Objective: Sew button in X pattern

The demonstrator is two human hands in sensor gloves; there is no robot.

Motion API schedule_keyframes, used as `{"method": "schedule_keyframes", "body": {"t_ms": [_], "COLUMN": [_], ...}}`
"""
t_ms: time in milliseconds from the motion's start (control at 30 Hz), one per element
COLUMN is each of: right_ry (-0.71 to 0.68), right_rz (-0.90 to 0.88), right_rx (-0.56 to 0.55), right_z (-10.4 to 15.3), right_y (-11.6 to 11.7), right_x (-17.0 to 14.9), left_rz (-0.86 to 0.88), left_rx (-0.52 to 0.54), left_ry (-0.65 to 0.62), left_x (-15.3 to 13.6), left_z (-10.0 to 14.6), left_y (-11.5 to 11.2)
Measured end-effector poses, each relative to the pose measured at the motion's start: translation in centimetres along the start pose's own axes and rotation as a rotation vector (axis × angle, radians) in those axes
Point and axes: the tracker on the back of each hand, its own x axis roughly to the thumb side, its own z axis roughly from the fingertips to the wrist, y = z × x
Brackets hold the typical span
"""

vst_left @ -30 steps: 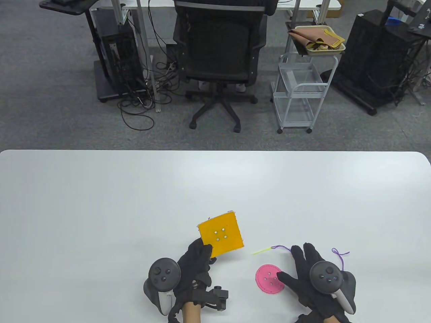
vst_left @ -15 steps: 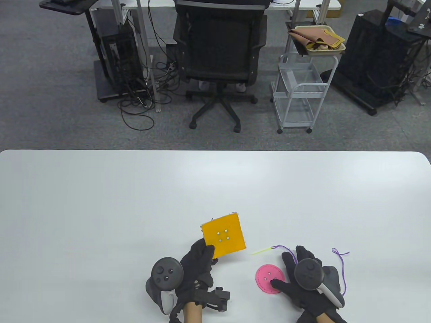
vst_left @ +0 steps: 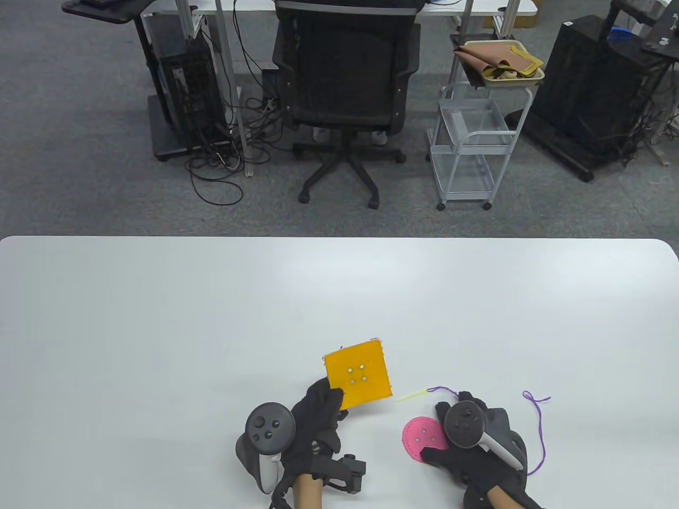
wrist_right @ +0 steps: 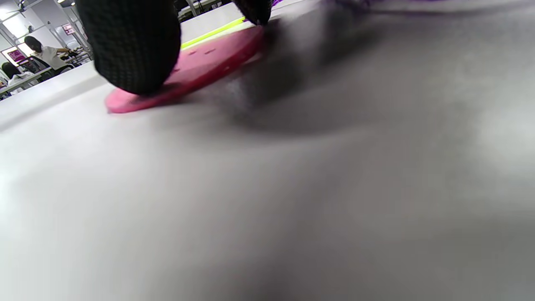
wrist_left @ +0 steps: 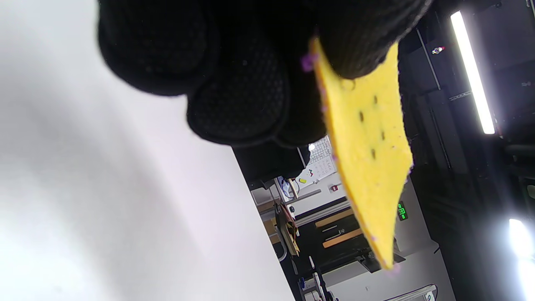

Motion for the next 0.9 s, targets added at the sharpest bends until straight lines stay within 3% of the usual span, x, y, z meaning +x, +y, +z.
{"method": "schedule_keyframes", "body": {"t_ms": [333,667,900], "right_ry": [0.053,0.064,0.073], "right_rz": [-0.013,-0.093,-0.055], "right_rx": [0.136,0.157,0.121], "right_z": [-1.6,-2.6,-2.5], "right_y": [-1.1,-1.1,-1.3], "right_x": [0.9,0.8,1.2], "left_rz": [0.006,0.011,0.008], "left_rx": [-0.011,-0.015,-0.017], "left_ry": [0.013,0.014,0.019], "left_x": [0.0,-0.1,-0.1], "left_z": [0.1,0.2,0.2], "left_y": [-0.1,-0.1,-0.1]}}
